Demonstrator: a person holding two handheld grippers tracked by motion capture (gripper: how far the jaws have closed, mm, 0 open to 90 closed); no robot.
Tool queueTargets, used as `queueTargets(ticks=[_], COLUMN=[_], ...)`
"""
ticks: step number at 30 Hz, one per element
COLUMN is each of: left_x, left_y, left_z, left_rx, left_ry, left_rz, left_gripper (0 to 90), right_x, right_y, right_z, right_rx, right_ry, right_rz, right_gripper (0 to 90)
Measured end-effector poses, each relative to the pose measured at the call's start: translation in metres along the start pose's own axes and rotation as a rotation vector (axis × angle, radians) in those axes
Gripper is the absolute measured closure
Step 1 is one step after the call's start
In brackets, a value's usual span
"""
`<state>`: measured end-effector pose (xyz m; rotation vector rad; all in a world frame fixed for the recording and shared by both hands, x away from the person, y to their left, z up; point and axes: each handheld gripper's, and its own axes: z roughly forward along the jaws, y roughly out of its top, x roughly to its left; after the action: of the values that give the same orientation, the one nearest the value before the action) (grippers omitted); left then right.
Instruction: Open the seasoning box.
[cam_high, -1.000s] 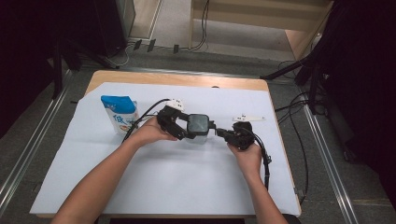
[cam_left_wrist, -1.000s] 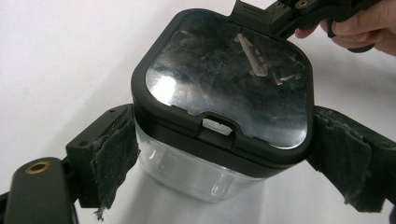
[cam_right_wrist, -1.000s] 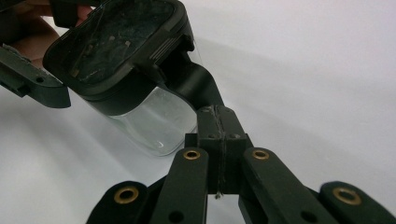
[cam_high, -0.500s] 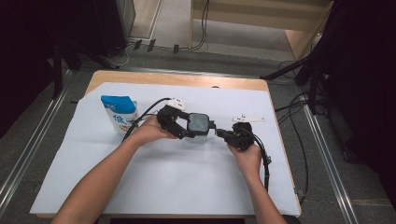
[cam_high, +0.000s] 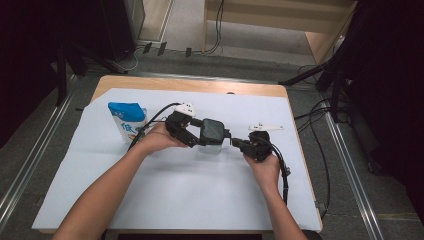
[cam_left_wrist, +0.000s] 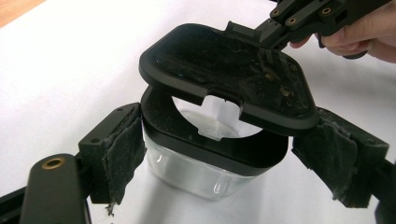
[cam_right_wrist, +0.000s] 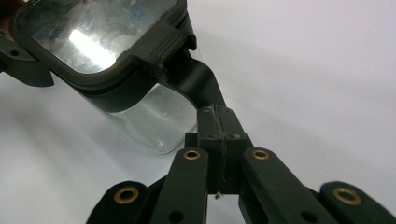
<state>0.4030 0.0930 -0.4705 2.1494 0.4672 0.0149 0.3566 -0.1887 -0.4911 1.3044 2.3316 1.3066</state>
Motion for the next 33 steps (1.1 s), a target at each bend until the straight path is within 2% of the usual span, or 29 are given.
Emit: queueTargets(ticks=[4,6,7,8,10,17,19,23,28,33], left_x=[-0.001,-0.001,0.000,0.001,0.002,0.001,0.001,-0.001,-0.003,-0.007], left_y=[0.005,0.006,0.007,0.007,0.009,0.016,0.017,0.023,0.029,0.034], left_z=[-0.004,-0.008,-0.011,-0.014,-0.018,-0.025,-0.026,-0.025,-0.025,-0.026], left_rx=[0.017,-0.003,-0.006,-0.017,-0.032,-0.016,-0.014,0.023,0.032,0.026], left_ry=[0.008,0.004,0.002,0.003,-0.003,0.017,-0.002,-0.017,-0.051,-0.063], left_rz=[0.019,0.011,0.007,-0.001,-0.017,-0.030,-0.038,-0.035,-0.033,0.000], left_gripper=[18.3,20.8,23.2,34.2,36.5,48.3,52.4,61.0,73.8,85.3], right_x=[0.000,0.000,0.000,0.001,0.001,0.001,0.001,0.001,0.001,0.001], right_y=[0.000,0.000,0.000,0.000,0.000,0.001,0.001,0.002,0.002,0.002], right_z=[-0.001,-0.001,-0.001,0.000,0.000,0.000,0.000,0.000,0.000,0.000], right_rx=[-0.001,-0.002,-0.003,-0.003,-0.002,0.000,0.000,-0.001,-0.001,-0.001], right_ry=[0.002,0.004,0.006,0.007,0.006,0.006,0.006,0.007,0.007,0.007], right_rz=[-0.001,-0.002,-0.003,-0.006,-0.006,-0.005,-0.003,-0.004,-0.004,-0.005], right_gripper=[90.0,90.0,90.0,90.0,90.0,90.0,90.0,90.0,90.0,90.0])
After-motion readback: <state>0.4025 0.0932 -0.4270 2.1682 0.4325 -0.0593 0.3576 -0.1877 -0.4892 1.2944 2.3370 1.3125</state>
